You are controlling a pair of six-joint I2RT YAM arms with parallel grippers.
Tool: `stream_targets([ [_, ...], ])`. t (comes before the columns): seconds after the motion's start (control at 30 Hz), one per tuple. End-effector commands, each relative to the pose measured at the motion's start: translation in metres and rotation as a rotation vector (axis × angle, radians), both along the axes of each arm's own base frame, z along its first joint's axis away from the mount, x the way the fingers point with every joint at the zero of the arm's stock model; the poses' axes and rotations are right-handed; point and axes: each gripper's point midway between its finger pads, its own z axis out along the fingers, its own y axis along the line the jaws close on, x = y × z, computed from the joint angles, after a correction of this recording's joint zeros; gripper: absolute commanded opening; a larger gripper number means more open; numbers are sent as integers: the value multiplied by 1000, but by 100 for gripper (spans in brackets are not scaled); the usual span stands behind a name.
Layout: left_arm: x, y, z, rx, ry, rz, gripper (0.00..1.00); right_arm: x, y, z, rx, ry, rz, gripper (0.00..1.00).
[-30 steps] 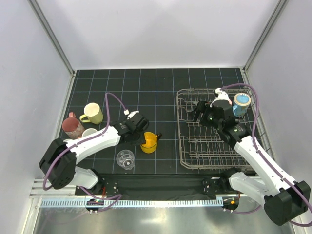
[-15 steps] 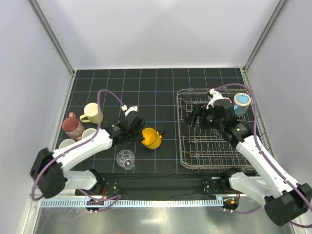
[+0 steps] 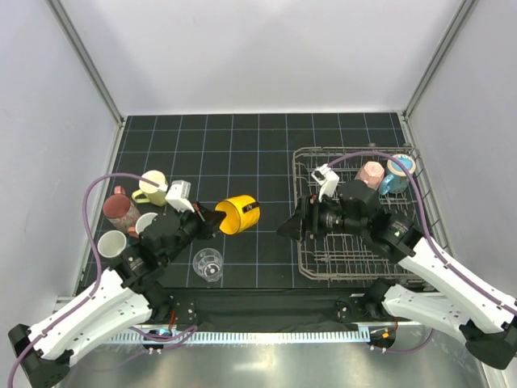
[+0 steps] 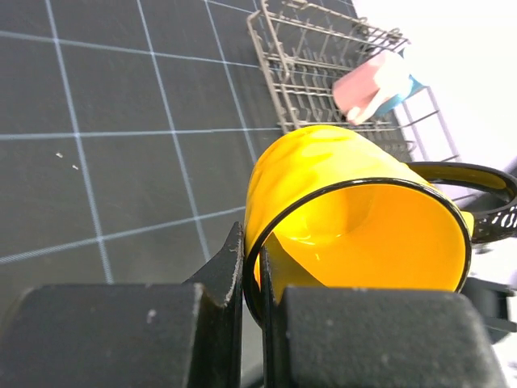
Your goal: Load the cups into the dish rack
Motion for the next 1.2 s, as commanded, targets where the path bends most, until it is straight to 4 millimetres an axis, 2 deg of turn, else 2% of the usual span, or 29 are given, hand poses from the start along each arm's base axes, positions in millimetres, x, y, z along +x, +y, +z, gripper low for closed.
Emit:
stream_targets([
  [0.0, 8, 3, 59, -105, -240, 17, 0, -8, 14, 30, 99, 32, -31, 79],
  [0.03, 7, 4, 57, -82, -263, 9, 0, -9, 18, 30, 108, 52, -32, 79],
  [0.07, 5, 5, 72, -120, -320, 3, 0, -12, 23, 31, 125, 92, -34, 79],
  [0.1, 3, 2, 61, -111, -324, -19, 0, -14, 27, 34, 139, 118, -41, 77],
  [0.13, 2, 2, 60, -109, -353, -29, 0, -11, 31, 30, 138, 151, -57, 75],
  [0.17, -3, 2, 74, -161, -416, -39, 0, -13, 35, 31, 150, 201, -82, 74],
  [0.2, -5, 2, 73, -171, -437, -50, 1, -11, 36, 33, 152, 213, -108, 74],
  [0.23, -7, 0, 63, -162, -456, -74, 0, -11, 38, 34, 158, 223, -119, 74],
  [0.27, -11, 3, 71, -194, -499, -71, 0, -14, 42, 37, 186, 256, -126, 74],
  [0.37, -14, 4, 67, -180, -542, -81, 0, -15, 49, 45, 250, 296, -135, 74],
  [0.57, -34, -2, 79, -167, -697, -188, 0, -24, 62, 60, 337, 383, -151, 74],
  [0.63, -35, 2, 85, -171, -730, -171, 0, -27, 66, 61, 368, 416, -151, 74],
  [0.77, -29, 6, 81, -126, -729, -141, 0, -33, 75, 61, 401, 466, -137, 74],
  [0.87, -34, 4, 85, -98, -792, -170, 0, -41, 86, 65, 429, 503, -99, 74],
  [1.03, -31, 11, 89, -50, -845, -133, 0, -51, 105, 66, 441, 544, -47, 73],
  [1.17, -42, 7, 97, -53, -915, -186, 0, -55, 113, 63, 447, 571, -30, 51],
])
